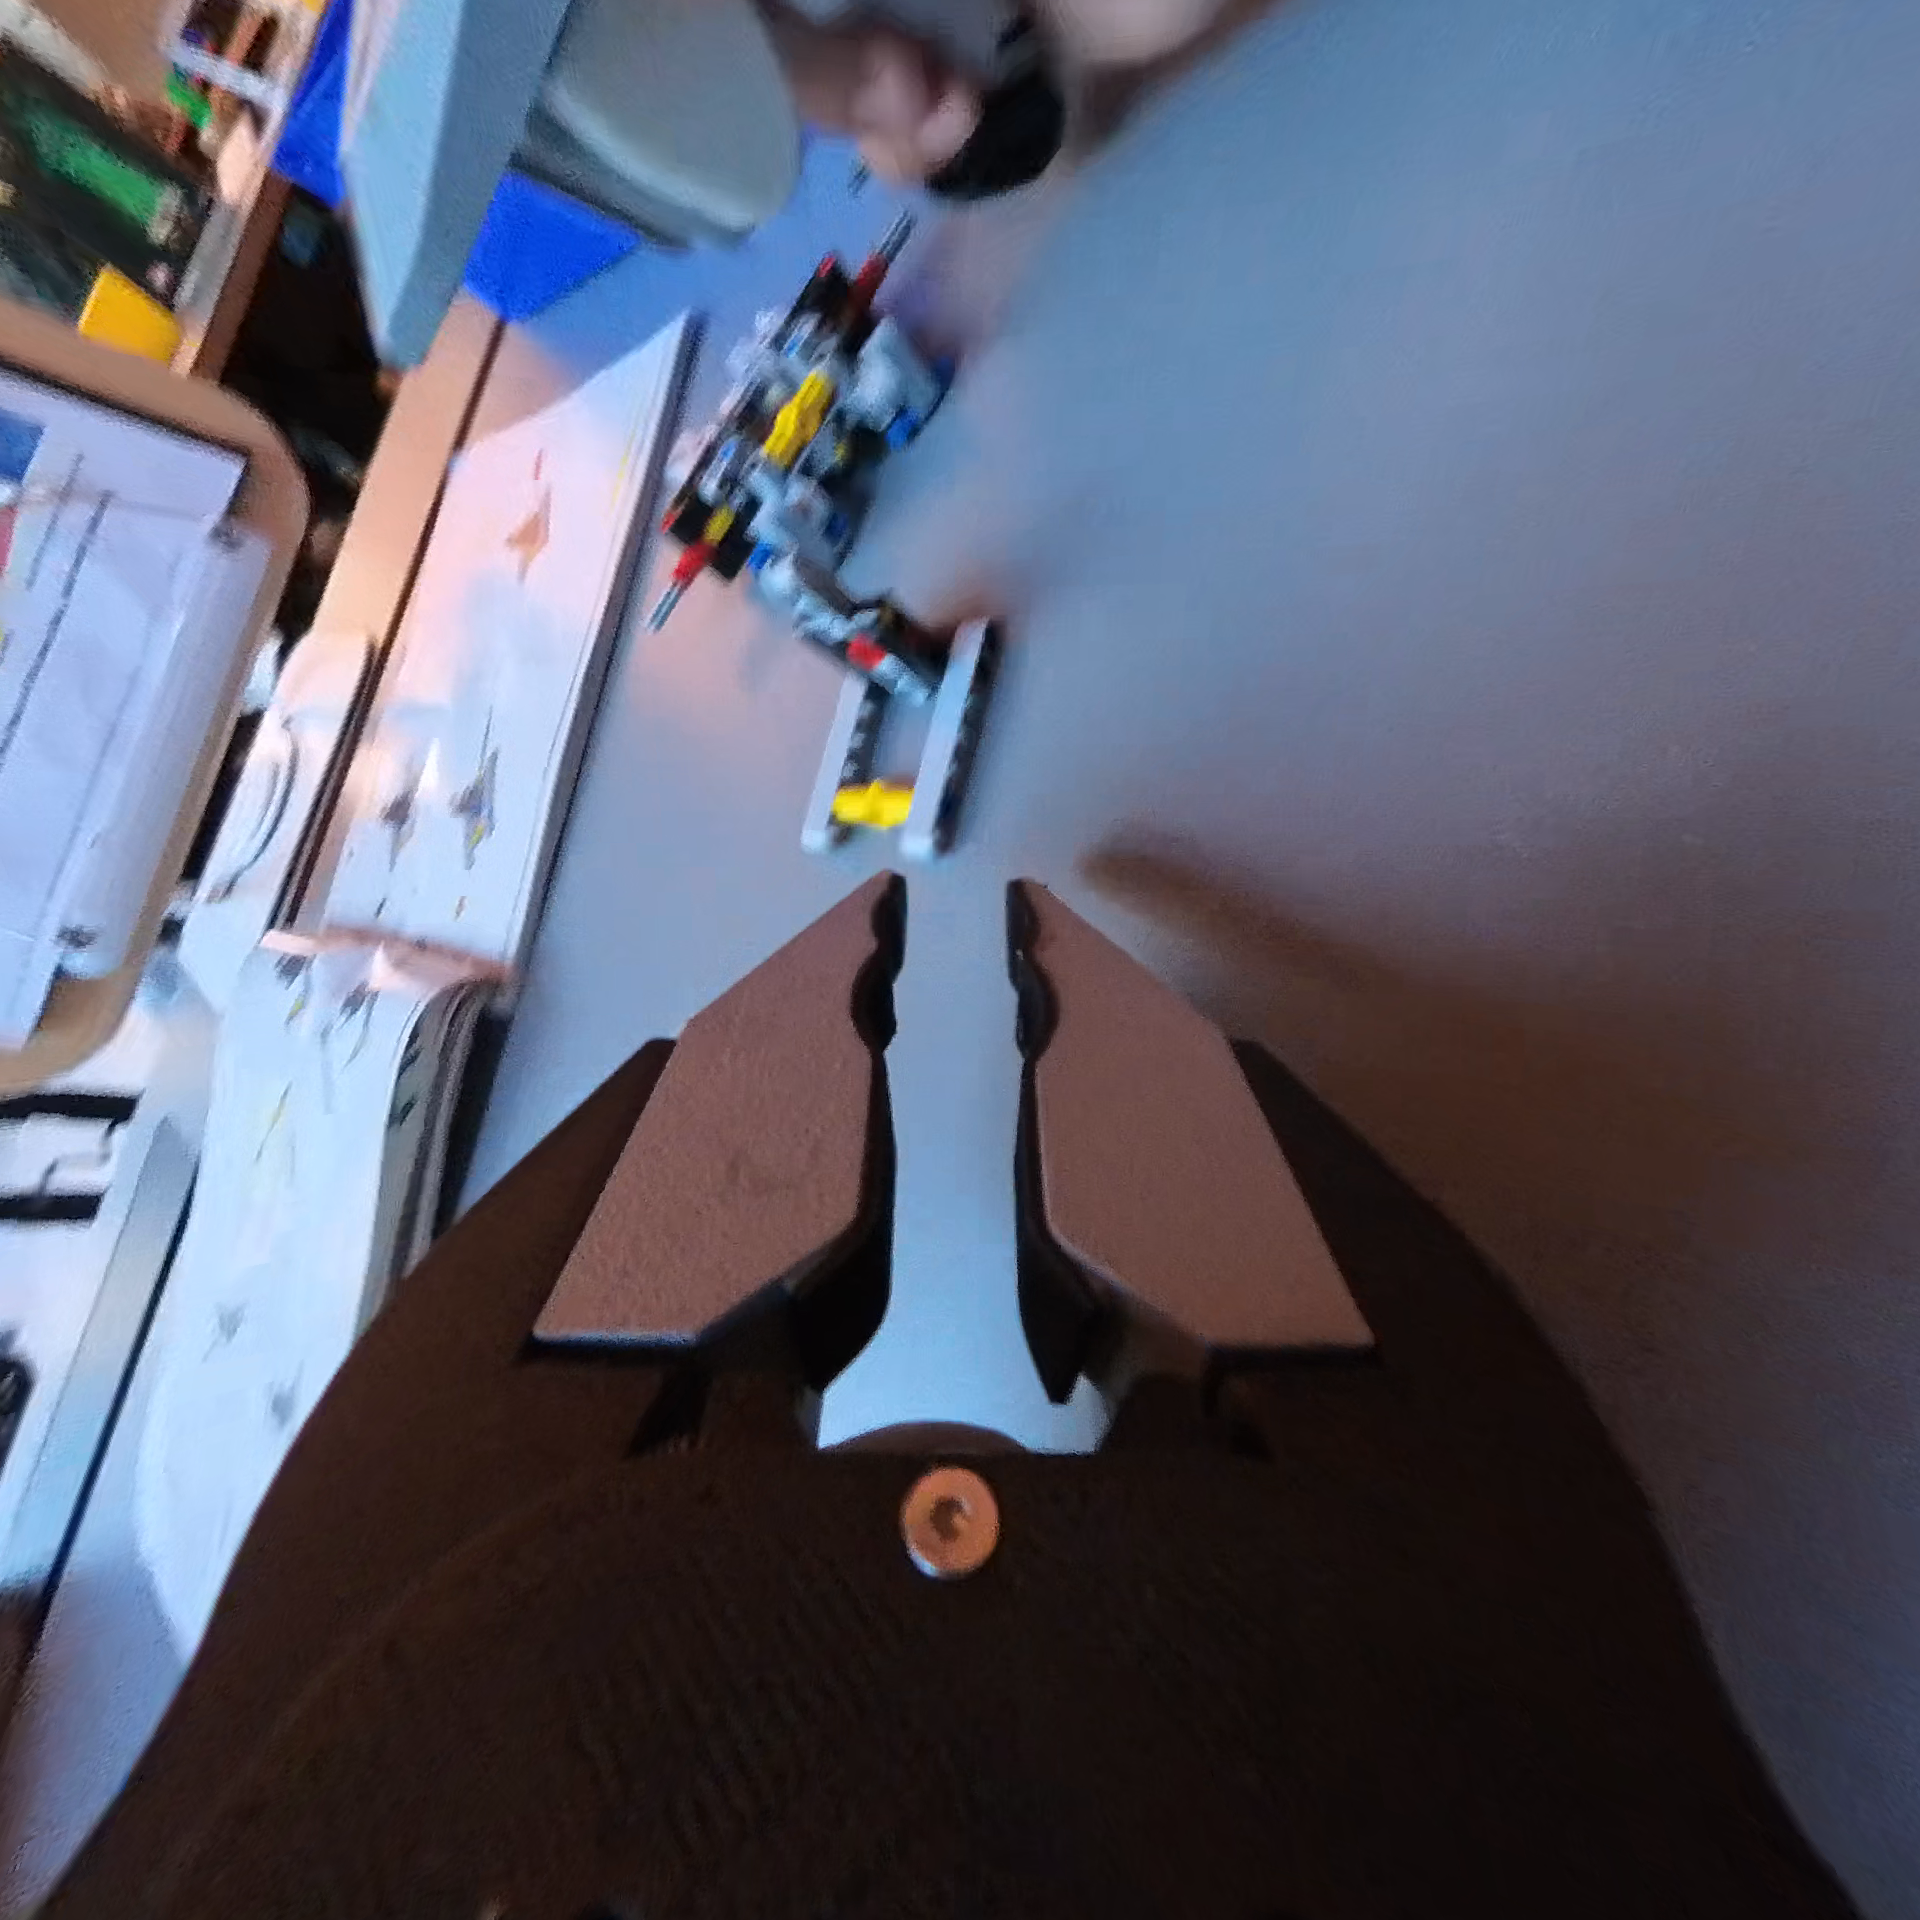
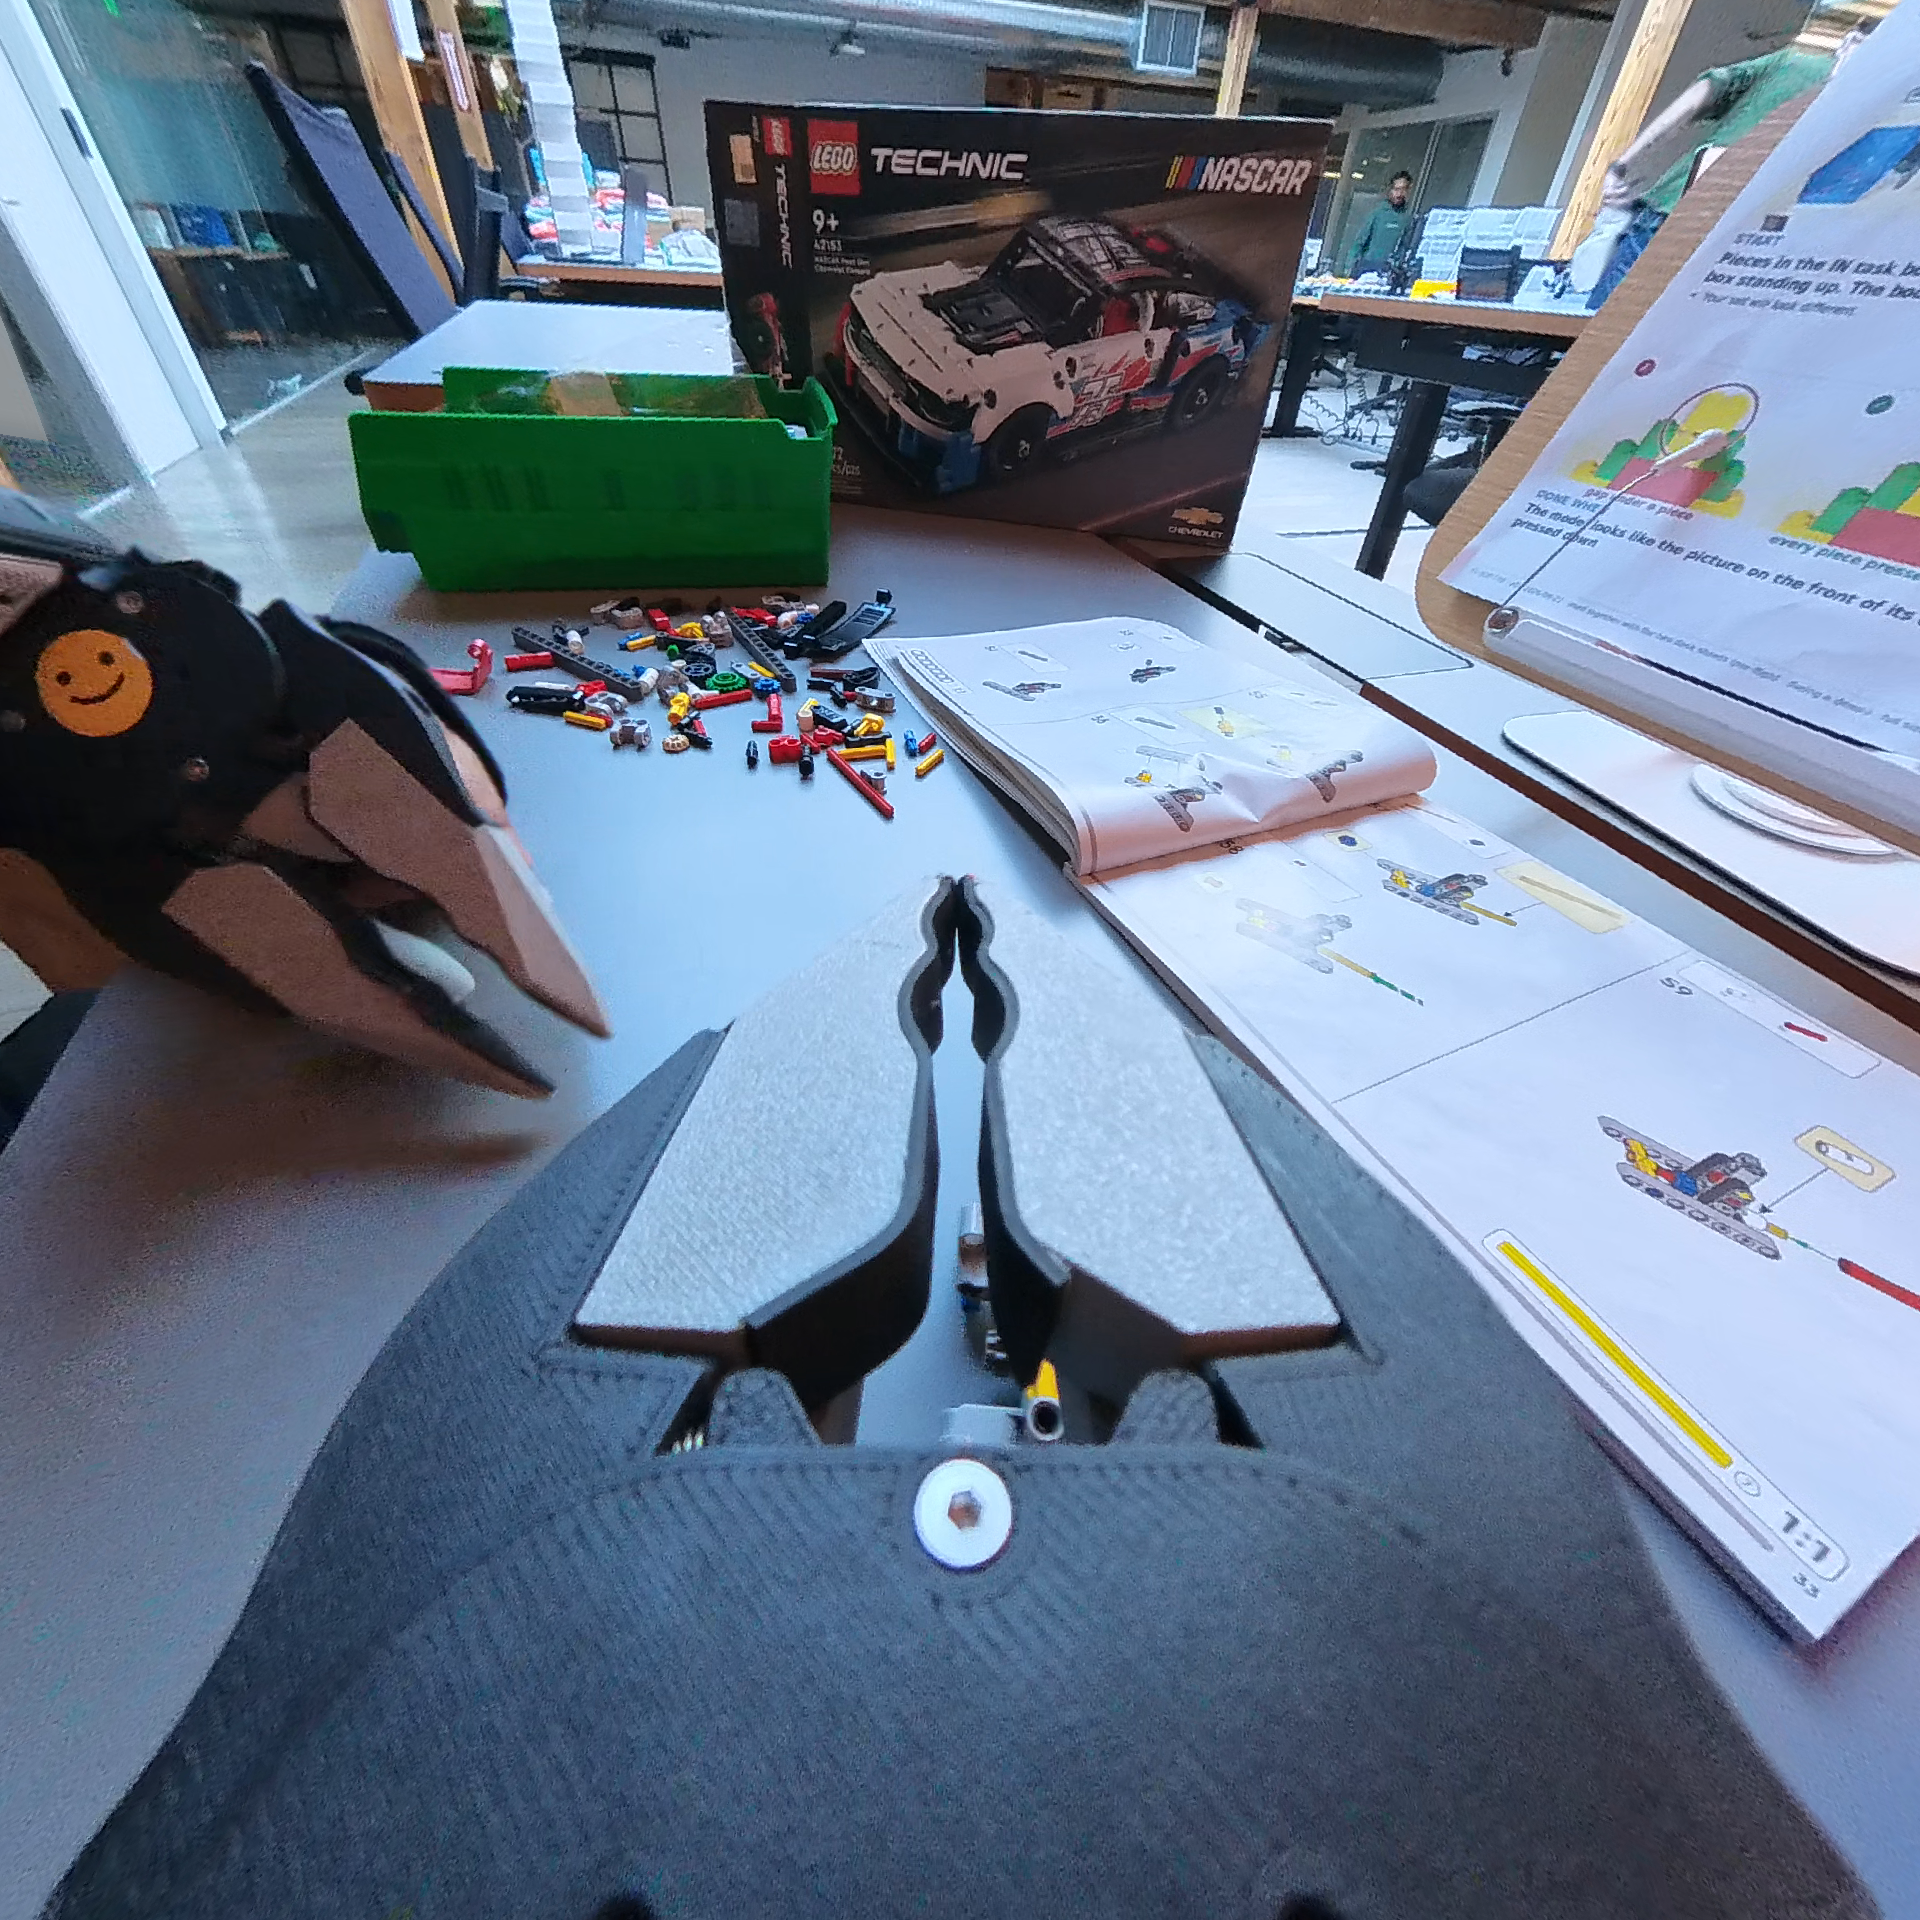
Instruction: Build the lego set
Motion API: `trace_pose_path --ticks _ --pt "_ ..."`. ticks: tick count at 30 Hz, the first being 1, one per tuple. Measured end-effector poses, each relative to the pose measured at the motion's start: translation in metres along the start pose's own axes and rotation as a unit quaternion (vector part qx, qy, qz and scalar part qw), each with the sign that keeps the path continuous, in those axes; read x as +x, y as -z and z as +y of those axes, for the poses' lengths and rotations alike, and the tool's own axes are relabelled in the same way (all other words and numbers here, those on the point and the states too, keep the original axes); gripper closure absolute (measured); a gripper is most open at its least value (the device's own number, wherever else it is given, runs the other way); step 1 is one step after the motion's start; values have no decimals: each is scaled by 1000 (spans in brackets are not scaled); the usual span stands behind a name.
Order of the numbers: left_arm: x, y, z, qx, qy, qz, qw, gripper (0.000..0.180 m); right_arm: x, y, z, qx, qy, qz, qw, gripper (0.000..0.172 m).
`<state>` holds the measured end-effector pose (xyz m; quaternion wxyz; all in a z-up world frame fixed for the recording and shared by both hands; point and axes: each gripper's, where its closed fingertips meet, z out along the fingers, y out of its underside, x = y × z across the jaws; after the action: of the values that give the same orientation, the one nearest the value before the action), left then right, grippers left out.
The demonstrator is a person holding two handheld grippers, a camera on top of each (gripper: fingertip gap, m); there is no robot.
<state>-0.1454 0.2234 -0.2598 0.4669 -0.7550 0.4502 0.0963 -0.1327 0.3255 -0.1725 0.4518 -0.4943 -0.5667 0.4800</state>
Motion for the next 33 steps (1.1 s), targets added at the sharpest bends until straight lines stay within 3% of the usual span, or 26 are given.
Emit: trace_pose_path --ticks 3,6,10,12,15,19,33 --pt "-30 32 26 -36 50 -30 998 168 -2 0 -1 2 -1 -4 1000 172" --pt "-98 93 83 -112 113 -101 982 167 -5 -1 -2 2 3 -8 1000 172" --pt "-146 171 187 -208 316 -92 921 161 -8 -4 -1 -5 8 -14 1000 172" --pt "-144 185 227 -234 400 -64 884 159 -11 -6 -2 -6 12 -19 1000 172" --pt "-134 187 265 -274 441 -51 853 158 -14 -7 -1 -10 18 -22 1000 172" --pt "-123 173 281 -287 474 -33 832 158 -17 -6 -2 -10 28 -20 999 172" --pt "-117 185 289 -329 457 -9 826 177 -21 -4 -7 -12 51 -18 998 172"
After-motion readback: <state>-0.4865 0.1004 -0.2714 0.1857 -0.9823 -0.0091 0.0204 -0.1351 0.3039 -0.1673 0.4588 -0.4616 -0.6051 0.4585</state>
